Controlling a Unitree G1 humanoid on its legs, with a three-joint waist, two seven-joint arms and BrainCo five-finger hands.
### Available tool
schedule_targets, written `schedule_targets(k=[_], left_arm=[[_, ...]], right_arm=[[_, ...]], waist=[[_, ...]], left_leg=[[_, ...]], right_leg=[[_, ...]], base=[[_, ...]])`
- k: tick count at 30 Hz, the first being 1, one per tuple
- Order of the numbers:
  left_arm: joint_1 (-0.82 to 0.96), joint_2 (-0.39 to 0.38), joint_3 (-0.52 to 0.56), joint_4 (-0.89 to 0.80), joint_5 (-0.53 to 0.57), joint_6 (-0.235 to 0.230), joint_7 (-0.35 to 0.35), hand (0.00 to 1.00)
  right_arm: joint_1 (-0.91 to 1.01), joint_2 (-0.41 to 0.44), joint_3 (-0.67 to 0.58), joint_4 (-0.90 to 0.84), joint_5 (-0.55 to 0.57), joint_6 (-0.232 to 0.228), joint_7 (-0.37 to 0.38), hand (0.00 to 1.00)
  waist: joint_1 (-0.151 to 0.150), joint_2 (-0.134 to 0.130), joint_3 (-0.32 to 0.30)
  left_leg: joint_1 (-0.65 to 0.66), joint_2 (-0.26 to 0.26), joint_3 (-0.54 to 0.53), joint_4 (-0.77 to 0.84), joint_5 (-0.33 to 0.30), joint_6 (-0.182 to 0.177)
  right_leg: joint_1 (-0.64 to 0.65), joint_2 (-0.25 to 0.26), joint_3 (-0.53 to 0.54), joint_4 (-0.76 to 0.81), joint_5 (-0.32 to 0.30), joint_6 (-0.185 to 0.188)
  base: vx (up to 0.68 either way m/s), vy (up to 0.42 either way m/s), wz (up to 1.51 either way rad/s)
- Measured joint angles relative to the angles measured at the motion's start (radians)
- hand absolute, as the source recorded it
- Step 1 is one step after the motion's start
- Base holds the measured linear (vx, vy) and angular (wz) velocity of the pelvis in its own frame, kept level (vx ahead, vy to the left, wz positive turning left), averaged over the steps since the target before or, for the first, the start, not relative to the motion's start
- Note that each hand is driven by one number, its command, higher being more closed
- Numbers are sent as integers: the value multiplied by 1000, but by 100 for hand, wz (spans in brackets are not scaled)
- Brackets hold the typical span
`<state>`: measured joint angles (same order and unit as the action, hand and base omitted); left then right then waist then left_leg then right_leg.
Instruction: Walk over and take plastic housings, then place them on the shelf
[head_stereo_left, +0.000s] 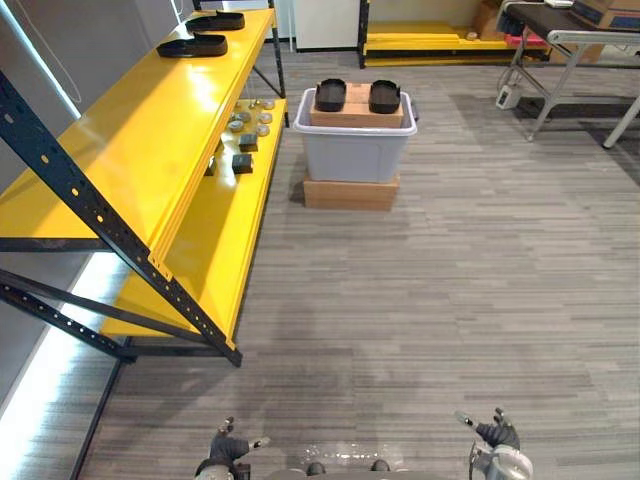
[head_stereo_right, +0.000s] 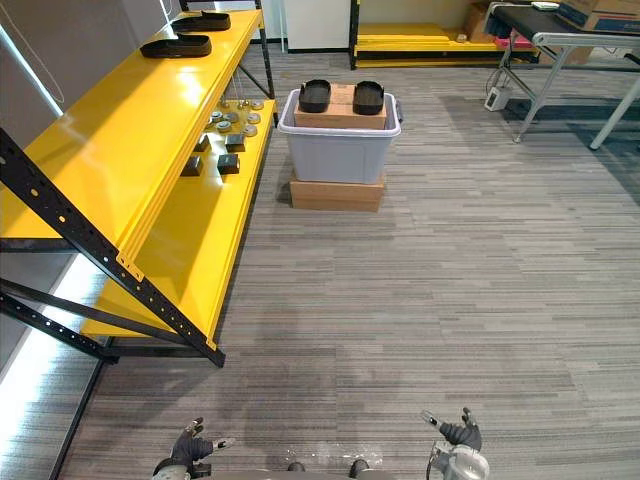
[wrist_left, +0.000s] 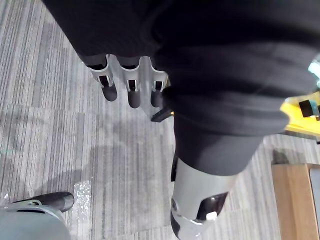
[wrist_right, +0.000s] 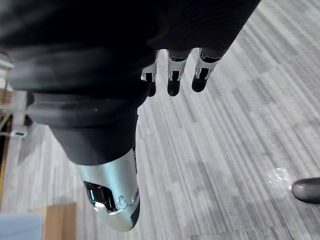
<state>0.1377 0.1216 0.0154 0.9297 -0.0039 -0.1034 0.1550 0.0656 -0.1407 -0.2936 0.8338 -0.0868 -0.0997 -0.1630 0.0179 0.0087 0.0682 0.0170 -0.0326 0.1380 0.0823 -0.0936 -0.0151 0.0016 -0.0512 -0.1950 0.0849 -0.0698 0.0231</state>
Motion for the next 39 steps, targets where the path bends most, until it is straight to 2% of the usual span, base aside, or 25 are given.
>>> schedule_targets(k=[4,11,21,27,30,32,33,36,38,39], left_arm=[[3,0,0,-20,0,-13,-1,0],[4,3,-3,-39,21,-17,-2,0],[-7,22,-5,-83,20,-16,-2,0],[-11,23,-1,-134,17,-15,0,0],[-11,22,1,-152,16,-13,0,0],[-15,21,9,-178,15,-12,0,0],[-14,22,16,-181,15,-11,0,0],[-22,26,21,-187,14,-8,3,0],[-30,40,22,-188,13,-7,6,0],[-41,44,25,-188,11,-7,11,0]], right_arm=[[10,-7,53,-8,-32,-4,34,0],[11,-26,148,-35,-80,-6,44,0],[11,-24,149,-74,-58,-6,48,0],[-13,-28,142,-74,-40,0,30,0],[-41,-40,131,-74,-33,2,26,0],[-38,-47,104,-74,-19,19,12,0],[-37,-49,103,-73,-17,24,10,0],[-35,-61,103,-73,2,37,9,0],[-44,-64,103,-73,6,38,9,0],[-58,-67,106,-70,7,38,8,0]], waist=[[-1,1,2],[-1,-4,7],[-3,-14,13],[1,-13,19],[-2,8,31],[-1,14,37],[-1,12,38],[-9,17,62],[-7,24,72],[-12,19,77]], left_leg=[[12,3,-3,-5,0,0],[13,5,-3,-14,1,-1],[-12,14,8,-3,-7,7],[-102,42,39,125,-90,14],[-151,57,61,215,-156,40],[-180,54,76,301,-222,63],[-179,48,79,315,-235,74],[-113,16,77,325,-285,109],[-77,14,70,304,-305,109],[-65,18,65,291,-306,108]], right_leg=[[15,1,-18,0,-2,2],[9,0,-24,12,-4,-3],[-28,4,-21,43,-34,-11],[-76,18,-2,61,-48,-3],[-113,20,17,105,-75,19],[-188,-13,18,283,-164,56],[-207,-28,8,335,-184,59],[-310,-107,-57,620,-240,64],[-371,-106,-82,610,-247,61],[-412,-88,-91,587,-243,57]], base=[[-35,-14,7],[-36,-6,2],[34,-17,-2],[54,-6,-14],[74,77,-24],[96,145,-17],[120,147,-14],[181,125,-4],[259,68,0],[270,10,14]])
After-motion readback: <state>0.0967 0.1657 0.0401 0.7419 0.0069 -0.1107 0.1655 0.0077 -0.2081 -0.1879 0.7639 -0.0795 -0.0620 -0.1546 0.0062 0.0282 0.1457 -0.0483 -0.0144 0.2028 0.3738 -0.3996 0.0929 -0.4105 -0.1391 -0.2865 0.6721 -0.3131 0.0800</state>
